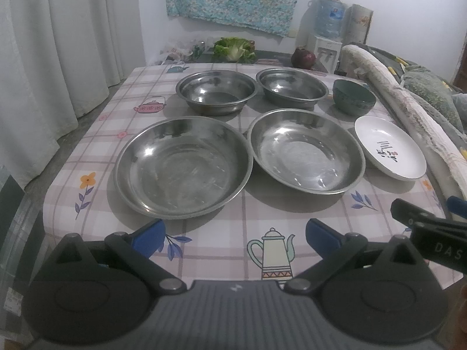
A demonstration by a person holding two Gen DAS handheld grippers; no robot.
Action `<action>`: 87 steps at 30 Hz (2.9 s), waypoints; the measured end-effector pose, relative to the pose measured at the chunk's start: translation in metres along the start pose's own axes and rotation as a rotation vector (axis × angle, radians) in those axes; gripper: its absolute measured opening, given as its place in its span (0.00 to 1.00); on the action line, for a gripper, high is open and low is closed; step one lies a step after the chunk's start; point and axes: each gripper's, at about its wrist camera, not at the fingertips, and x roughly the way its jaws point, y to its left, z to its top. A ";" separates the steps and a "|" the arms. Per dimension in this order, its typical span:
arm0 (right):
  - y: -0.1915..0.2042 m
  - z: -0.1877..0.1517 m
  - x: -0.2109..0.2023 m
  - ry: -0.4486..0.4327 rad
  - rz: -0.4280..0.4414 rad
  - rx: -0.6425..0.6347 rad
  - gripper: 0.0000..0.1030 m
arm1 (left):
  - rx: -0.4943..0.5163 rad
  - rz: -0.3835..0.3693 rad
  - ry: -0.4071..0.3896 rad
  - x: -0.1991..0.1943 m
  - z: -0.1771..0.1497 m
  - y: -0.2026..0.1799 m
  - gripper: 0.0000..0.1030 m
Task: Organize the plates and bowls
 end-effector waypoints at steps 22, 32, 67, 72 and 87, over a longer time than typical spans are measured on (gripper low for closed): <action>0.000 0.054 0.050 -0.004 0.085 0.032 0.99 | 0.016 0.022 -0.020 0.042 0.066 0.022 1.00; 0.025 0.118 0.113 -0.010 0.331 0.134 0.99 | -0.024 -0.090 -0.042 0.085 0.131 0.066 1.00; 0.103 0.163 0.301 0.177 0.477 0.076 0.18 | 0.026 0.127 0.111 0.248 0.208 0.108 0.18; 0.110 0.161 0.296 0.185 0.518 0.020 0.18 | -0.012 0.097 0.130 0.239 0.202 0.123 0.20; 0.115 0.167 0.305 0.164 0.482 0.024 0.16 | -0.034 0.104 0.130 0.254 0.205 0.121 0.22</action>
